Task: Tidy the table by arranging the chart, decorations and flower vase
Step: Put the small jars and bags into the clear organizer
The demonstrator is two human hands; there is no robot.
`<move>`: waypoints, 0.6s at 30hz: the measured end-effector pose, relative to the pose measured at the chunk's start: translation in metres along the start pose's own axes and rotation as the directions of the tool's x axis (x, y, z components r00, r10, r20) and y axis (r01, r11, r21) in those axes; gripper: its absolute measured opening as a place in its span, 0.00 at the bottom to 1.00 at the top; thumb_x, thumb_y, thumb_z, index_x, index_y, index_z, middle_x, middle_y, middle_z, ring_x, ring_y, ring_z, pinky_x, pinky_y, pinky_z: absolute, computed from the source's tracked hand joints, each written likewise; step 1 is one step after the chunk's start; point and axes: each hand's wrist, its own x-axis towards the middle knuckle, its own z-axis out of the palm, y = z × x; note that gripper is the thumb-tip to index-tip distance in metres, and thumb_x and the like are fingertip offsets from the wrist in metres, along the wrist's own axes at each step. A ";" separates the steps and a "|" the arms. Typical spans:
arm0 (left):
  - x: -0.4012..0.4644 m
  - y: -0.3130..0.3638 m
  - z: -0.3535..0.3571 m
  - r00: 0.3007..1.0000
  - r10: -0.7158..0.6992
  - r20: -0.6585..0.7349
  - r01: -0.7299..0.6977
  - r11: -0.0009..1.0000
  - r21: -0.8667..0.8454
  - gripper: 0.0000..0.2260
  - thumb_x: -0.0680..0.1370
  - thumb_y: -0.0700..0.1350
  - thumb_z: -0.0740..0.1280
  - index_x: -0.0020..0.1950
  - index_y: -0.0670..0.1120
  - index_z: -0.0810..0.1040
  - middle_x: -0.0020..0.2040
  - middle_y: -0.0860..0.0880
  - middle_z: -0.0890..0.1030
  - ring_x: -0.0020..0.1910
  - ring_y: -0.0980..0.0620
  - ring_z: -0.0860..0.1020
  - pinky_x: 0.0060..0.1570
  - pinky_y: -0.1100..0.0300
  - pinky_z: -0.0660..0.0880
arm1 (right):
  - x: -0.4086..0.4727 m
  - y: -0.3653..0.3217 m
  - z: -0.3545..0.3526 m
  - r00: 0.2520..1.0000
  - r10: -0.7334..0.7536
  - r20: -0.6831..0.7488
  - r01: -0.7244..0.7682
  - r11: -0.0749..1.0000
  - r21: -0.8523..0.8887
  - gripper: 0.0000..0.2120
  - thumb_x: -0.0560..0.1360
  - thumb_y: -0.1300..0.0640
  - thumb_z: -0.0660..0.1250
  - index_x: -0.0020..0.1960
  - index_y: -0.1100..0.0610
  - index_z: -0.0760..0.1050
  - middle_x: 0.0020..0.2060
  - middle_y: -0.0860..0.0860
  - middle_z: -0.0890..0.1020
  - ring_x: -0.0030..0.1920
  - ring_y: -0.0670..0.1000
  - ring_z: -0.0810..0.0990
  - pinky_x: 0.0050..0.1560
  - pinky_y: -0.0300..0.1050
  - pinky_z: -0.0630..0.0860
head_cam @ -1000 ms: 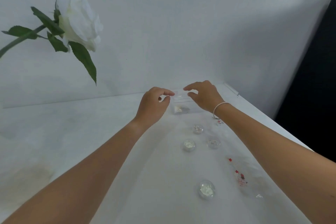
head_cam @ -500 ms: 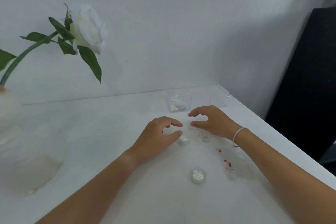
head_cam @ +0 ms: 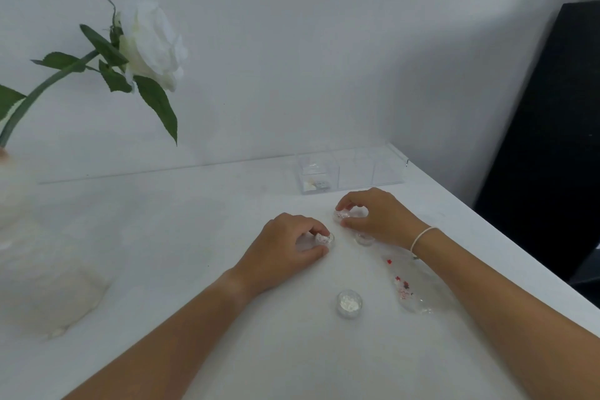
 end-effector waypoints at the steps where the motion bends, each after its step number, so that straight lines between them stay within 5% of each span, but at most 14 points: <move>1: 0.000 0.000 0.000 1.000 0.001 -0.001 -0.001 1.000 -0.003 0.07 0.71 0.52 0.68 0.48 0.57 0.78 0.45 0.64 0.79 0.49 0.65 0.71 0.48 0.75 0.63 | 0.000 0.000 0.000 1.000 -0.005 -0.002 0.005 1.000 0.002 0.07 0.71 0.51 0.68 0.49 0.47 0.78 0.48 0.46 0.81 0.46 0.43 0.71 0.54 0.43 0.66; 7: 0.002 -0.001 -0.001 0.999 -0.002 -0.045 0.001 0.999 -0.035 0.06 0.72 0.50 0.69 0.48 0.58 0.79 0.45 0.66 0.79 0.50 0.69 0.71 0.47 0.79 0.62 | 0.000 0.001 -0.005 0.999 -0.024 -0.030 0.026 0.998 0.062 0.07 0.71 0.52 0.69 0.49 0.49 0.78 0.46 0.45 0.81 0.47 0.44 0.71 0.55 0.43 0.68; 12: 0.027 0.005 -0.008 0.986 -0.033 -0.163 0.024 0.998 -0.057 0.06 0.71 0.50 0.70 0.47 0.57 0.79 0.44 0.63 0.80 0.45 0.63 0.74 0.43 0.78 0.64 | 0.001 0.004 -0.019 0.995 0.003 -0.103 0.013 0.988 0.157 0.05 0.71 0.53 0.69 0.46 0.47 0.76 0.40 0.39 0.77 0.47 0.45 0.73 0.45 0.37 0.65; 18: 0.098 0.016 -0.029 0.982 -0.005 -0.189 -0.009 0.997 -0.072 0.03 0.71 0.48 0.70 0.44 0.54 0.79 0.40 0.63 0.78 0.39 0.69 0.74 0.39 0.81 0.65 | 0.012 0.021 -0.037 0.977 0.069 -0.201 -0.022 0.974 0.226 0.06 0.71 0.53 0.69 0.44 0.44 0.75 0.40 0.36 0.76 0.47 0.44 0.73 0.41 0.28 0.64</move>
